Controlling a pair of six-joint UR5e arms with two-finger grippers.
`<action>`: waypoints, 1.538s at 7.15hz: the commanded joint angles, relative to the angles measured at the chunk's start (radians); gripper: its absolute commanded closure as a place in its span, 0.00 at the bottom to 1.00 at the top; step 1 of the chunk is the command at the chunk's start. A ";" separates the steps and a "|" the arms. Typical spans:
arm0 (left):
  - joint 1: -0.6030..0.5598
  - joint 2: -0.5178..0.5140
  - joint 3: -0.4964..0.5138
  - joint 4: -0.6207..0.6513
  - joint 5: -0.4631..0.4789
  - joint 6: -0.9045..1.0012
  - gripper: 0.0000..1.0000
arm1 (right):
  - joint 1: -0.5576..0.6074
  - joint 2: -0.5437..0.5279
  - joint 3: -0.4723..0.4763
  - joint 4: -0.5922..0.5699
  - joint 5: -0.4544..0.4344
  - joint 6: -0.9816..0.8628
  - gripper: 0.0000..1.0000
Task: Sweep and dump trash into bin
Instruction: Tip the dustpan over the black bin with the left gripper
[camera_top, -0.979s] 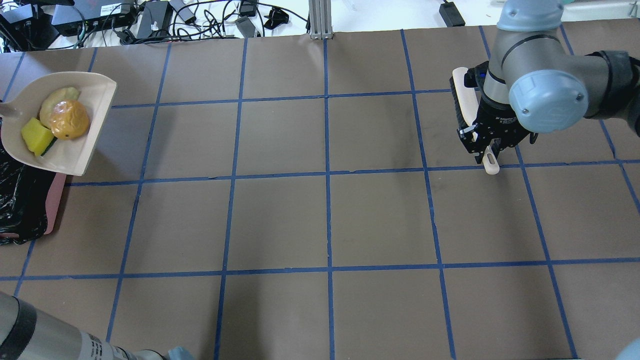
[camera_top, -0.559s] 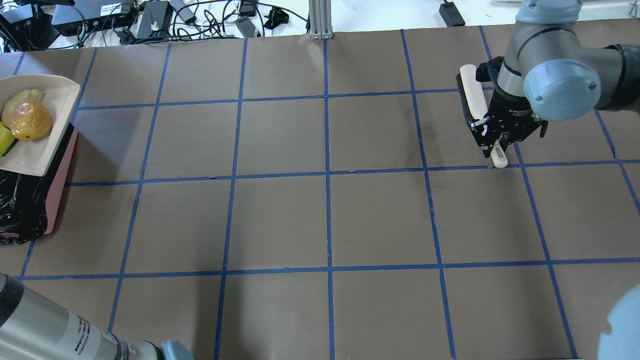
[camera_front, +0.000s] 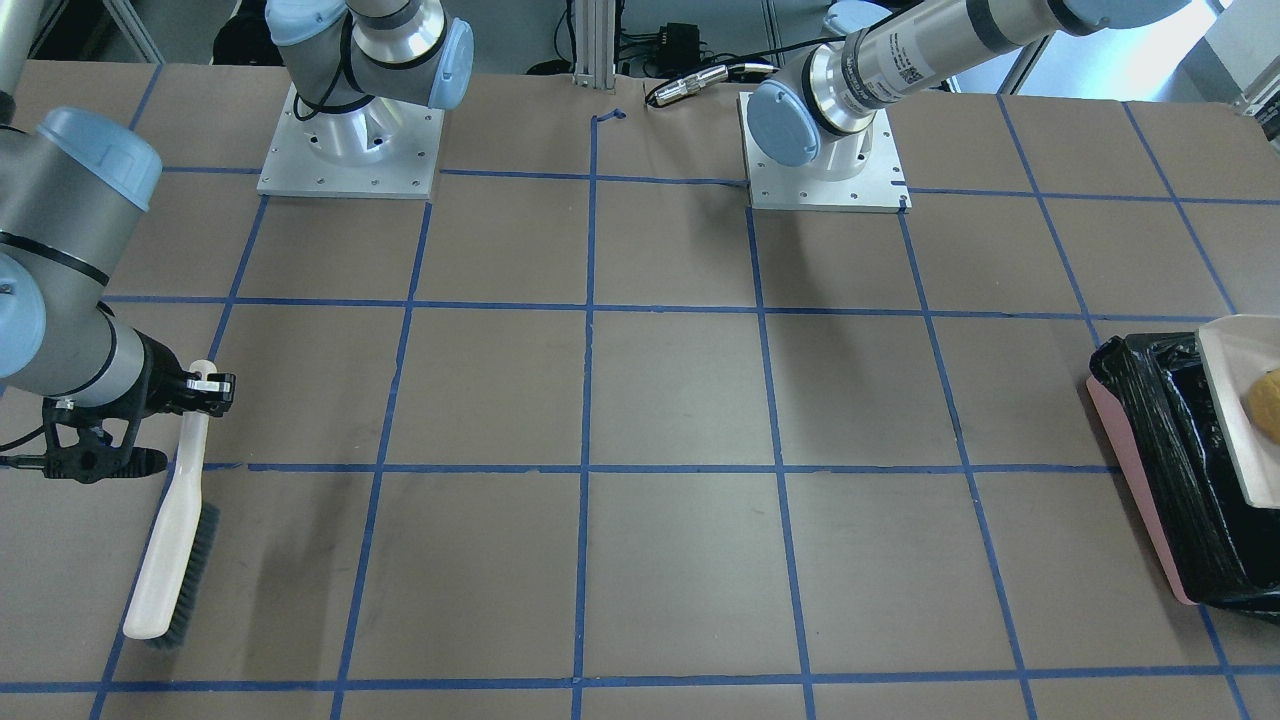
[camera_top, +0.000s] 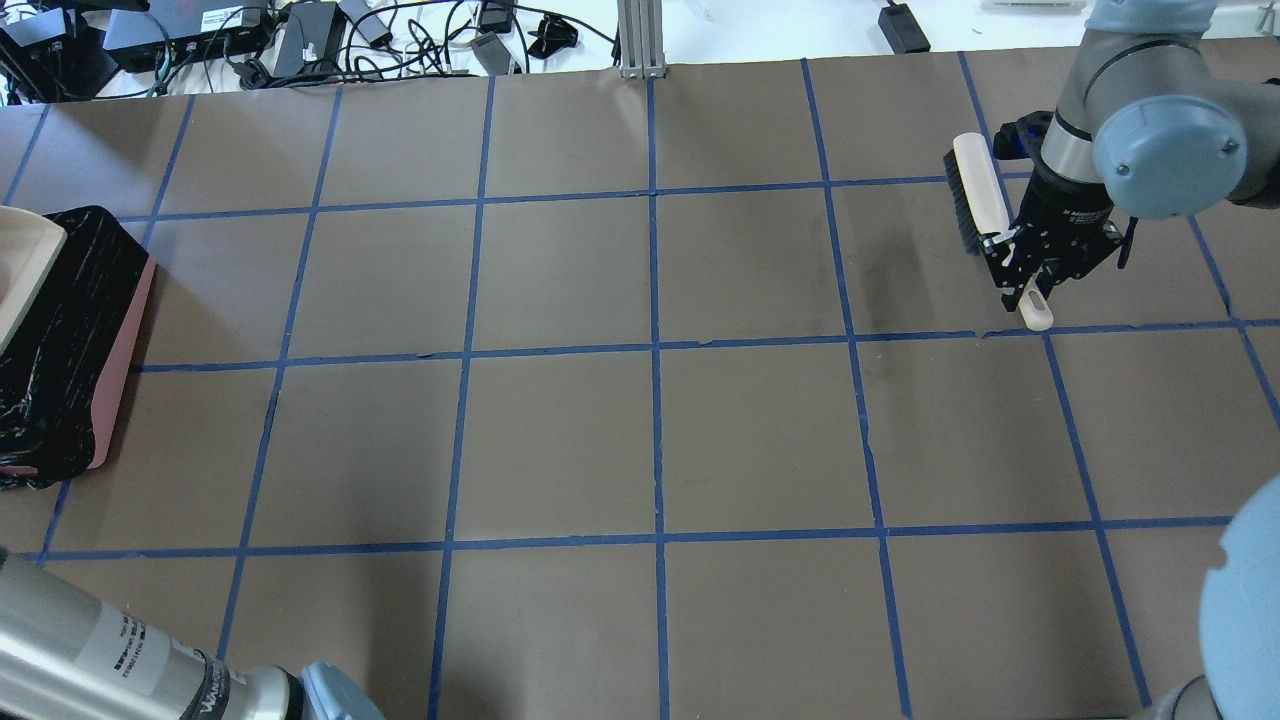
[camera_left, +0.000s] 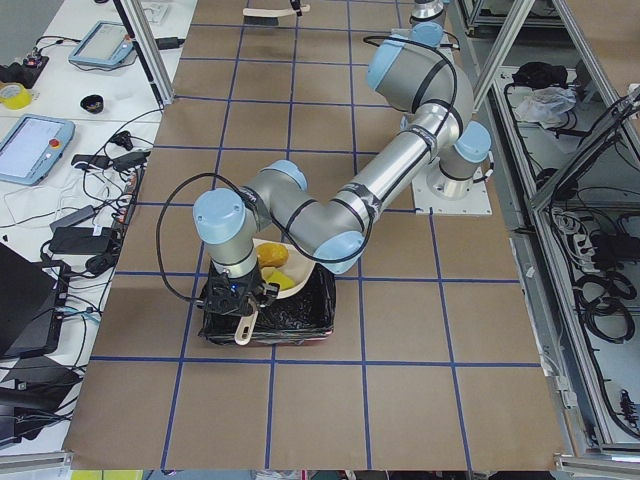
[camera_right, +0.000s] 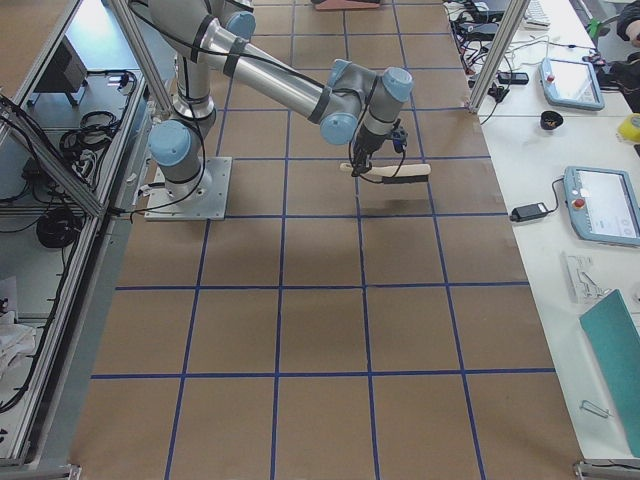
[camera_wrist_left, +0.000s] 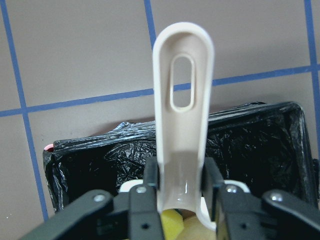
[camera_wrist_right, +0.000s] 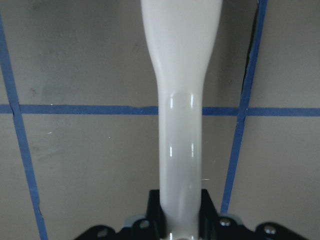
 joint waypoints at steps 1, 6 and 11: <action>0.040 0.002 -0.032 0.083 0.050 0.010 1.00 | -0.008 0.033 -0.003 0.004 -0.033 -0.007 0.91; 0.071 0.022 -0.122 0.309 0.265 0.064 1.00 | -0.066 0.053 -0.006 0.007 -0.039 -0.013 0.85; 0.010 0.009 -0.114 0.392 0.271 0.003 1.00 | -0.066 0.078 0.015 -0.002 -0.036 -0.015 0.88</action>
